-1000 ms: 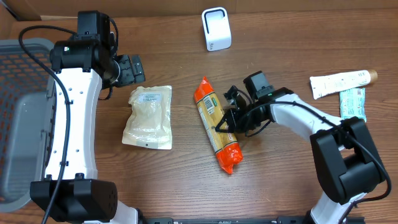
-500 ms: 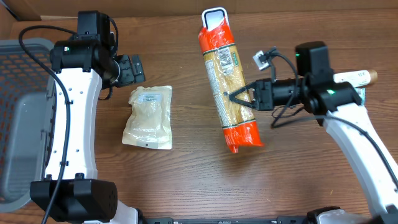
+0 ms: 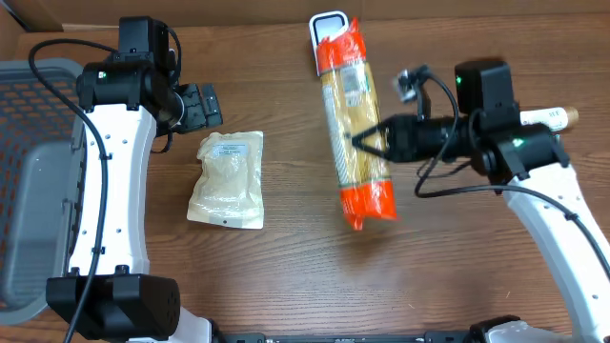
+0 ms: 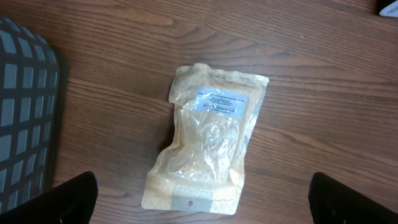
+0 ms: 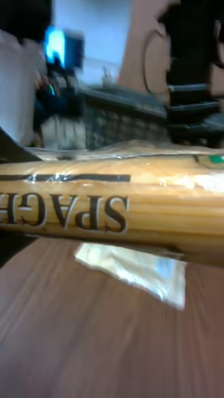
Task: Scan the item barcode
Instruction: 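Lift the spaghetti pack and hold it up to the white scanner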
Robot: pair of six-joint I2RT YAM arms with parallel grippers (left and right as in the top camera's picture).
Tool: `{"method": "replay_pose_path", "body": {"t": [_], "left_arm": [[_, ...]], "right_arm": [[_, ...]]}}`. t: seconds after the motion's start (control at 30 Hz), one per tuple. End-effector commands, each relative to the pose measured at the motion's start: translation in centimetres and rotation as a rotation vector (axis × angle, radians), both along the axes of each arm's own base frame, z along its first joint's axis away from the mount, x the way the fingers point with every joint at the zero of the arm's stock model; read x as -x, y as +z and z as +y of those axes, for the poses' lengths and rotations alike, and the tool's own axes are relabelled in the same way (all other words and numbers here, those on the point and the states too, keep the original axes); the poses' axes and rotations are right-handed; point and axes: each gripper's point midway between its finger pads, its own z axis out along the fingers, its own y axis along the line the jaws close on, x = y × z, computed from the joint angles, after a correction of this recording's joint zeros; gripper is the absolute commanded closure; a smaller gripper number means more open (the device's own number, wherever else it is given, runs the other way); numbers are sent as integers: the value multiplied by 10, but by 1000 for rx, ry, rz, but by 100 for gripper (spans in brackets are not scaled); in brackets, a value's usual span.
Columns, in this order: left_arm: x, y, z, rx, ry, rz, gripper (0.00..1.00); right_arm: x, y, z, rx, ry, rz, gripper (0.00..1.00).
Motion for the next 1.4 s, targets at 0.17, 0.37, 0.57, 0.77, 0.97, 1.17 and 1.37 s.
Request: {"method": "replay_pose_path", "body": {"t": [0.17, 0.37, 0.57, 0.77, 0.97, 1.17, 1.37], "left_arm": [[-1, -3, -2, 12, 7, 7, 0], [-1, -3, -2, 12, 7, 7, 0], [-1, -3, -2, 12, 7, 7, 0], [-1, -3, -2, 12, 7, 7, 0], [-1, -3, -3, 12, 7, 7, 0], [-1, -3, -3, 12, 7, 7, 0], [-1, -3, -3, 12, 7, 7, 0]], "right_arm": [[-101, 45, -32, 715, -424, -446, 96], [-165, 2, -51, 1107, -642, -565, 96], [-222, -40, -53, 1405, -646, -727, 96], [-259, -70, -35, 1544, -516, -882, 96], [-288, -112, -22, 1696, -383, -1000, 96], [-295, -135, -38, 1849, -457, -973, 97], [-294, -139, -44, 1883, -473, -951, 96]]}}
